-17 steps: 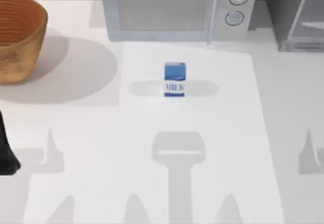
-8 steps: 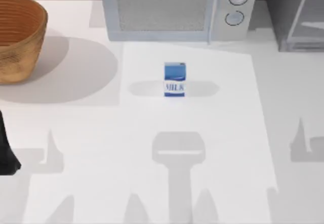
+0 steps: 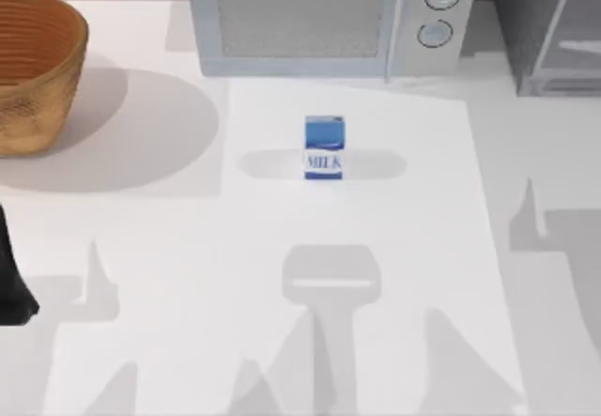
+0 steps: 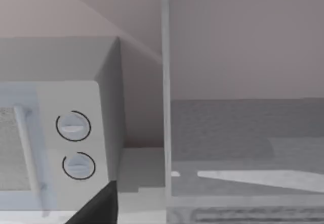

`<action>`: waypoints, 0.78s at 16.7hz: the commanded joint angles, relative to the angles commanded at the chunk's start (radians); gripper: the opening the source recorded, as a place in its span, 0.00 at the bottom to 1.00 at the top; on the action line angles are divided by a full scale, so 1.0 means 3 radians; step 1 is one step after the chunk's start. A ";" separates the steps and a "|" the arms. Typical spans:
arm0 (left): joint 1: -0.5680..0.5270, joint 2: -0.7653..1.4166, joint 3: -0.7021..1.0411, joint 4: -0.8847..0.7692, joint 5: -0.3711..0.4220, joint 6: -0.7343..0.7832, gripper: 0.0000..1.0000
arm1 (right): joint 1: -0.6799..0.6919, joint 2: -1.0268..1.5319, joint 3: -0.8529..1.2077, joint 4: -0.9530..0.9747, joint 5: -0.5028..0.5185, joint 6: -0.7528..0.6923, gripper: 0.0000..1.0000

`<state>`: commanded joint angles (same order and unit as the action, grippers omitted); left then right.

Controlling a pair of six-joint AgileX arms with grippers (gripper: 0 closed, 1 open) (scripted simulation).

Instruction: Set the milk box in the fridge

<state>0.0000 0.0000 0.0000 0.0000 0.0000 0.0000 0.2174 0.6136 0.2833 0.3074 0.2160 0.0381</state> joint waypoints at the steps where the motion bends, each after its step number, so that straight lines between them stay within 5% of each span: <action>1: 0.0000 0.0000 0.0000 0.0000 0.0000 0.0000 1.00 | 0.0051 0.0154 0.0073 0.0079 0.0059 0.0008 1.00; 13: 0.0000 0.0000 0.0000 0.0000 0.0000 0.0000 1.00 | 0.0703 0.2102 0.0881 0.0961 0.0741 0.0077 1.00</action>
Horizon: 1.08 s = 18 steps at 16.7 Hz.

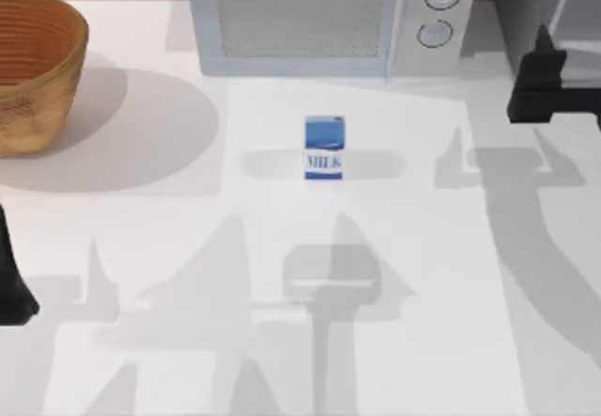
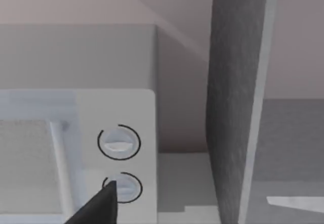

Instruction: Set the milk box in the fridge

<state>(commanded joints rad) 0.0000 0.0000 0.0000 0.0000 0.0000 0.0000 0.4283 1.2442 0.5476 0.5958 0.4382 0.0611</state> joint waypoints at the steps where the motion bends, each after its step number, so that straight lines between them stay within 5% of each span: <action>1: 0.0000 0.0000 0.0000 0.0000 0.0000 0.0000 1.00 | 0.0053 0.0161 0.0069 0.0075 0.0058 0.0013 1.00; 18: 0.0000 0.0000 0.0000 0.0000 0.0000 0.0000 1.00 | 0.0982 0.2832 0.1298 0.1409 0.1014 0.0171 1.00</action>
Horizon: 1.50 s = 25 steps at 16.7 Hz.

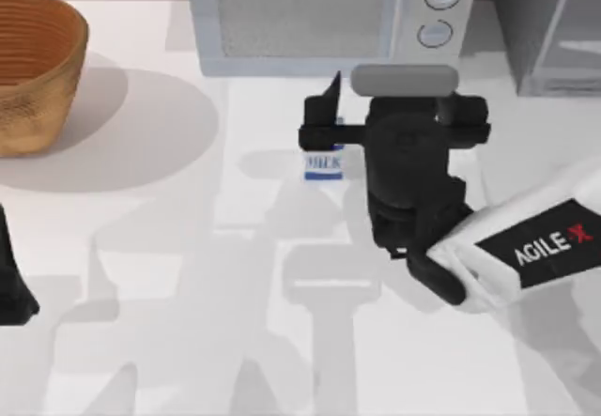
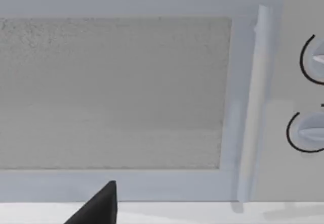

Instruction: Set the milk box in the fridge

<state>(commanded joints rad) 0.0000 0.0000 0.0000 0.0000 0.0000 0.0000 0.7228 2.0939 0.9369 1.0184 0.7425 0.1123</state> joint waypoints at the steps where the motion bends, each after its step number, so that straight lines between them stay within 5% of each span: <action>1: 0.0000 0.0000 0.0000 0.0000 0.0000 0.0000 1.00 | 0.0054 0.0166 0.0074 0.0080 0.0061 0.0009 1.00; 10: 0.0000 0.0000 0.0000 0.0000 0.0000 0.0000 1.00 | 0.0431 0.1289 0.0573 0.0623 0.0469 0.0071 1.00; 25: 0.0000 0.0000 0.0000 0.0000 0.0000 0.0000 1.00 | 0.0150 0.1548 0.1136 0.0373 0.0194 0.0002 1.00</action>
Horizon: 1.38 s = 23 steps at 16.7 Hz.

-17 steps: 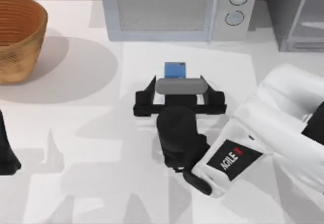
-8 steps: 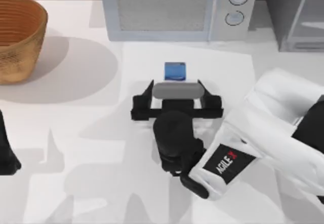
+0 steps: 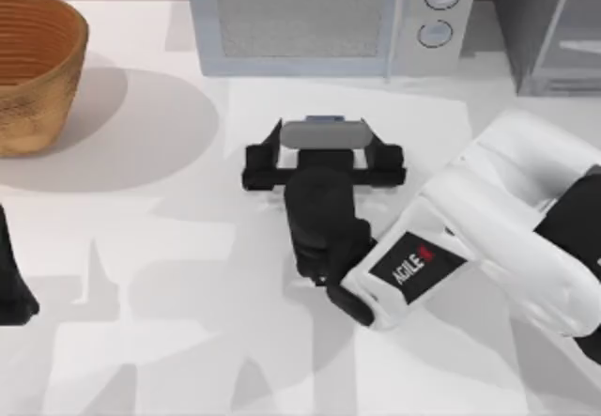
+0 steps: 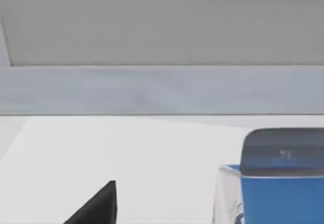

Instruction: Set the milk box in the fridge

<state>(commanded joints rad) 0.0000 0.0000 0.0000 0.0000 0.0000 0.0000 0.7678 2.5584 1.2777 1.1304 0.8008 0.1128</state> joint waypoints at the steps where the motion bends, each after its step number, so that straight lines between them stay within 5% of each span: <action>1: 0.0000 0.0000 0.0000 0.0000 0.0000 0.0000 1.00 | -0.0010 0.0009 0.0020 -0.0009 -0.0010 -0.0002 1.00; 4: 0.0000 0.0000 0.0000 0.0000 0.0000 0.0000 1.00 | -0.0010 0.0009 0.0020 -0.0009 -0.0010 -0.0002 1.00; 17: 0.0000 0.0000 0.0000 0.0000 0.0000 0.0000 1.00 | -0.0010 0.0009 0.0020 -0.0009 -0.0010 -0.0002 0.02; 23: 0.0000 0.0000 0.0000 0.0000 0.0000 0.0000 1.00 | -0.0010 0.0009 0.0020 -0.0009 -0.0010 -0.0002 0.00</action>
<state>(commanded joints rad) 0.0000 0.0000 0.0000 0.0000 0.0000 0.0000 0.7648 2.5609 1.2837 1.1275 0.7978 0.1121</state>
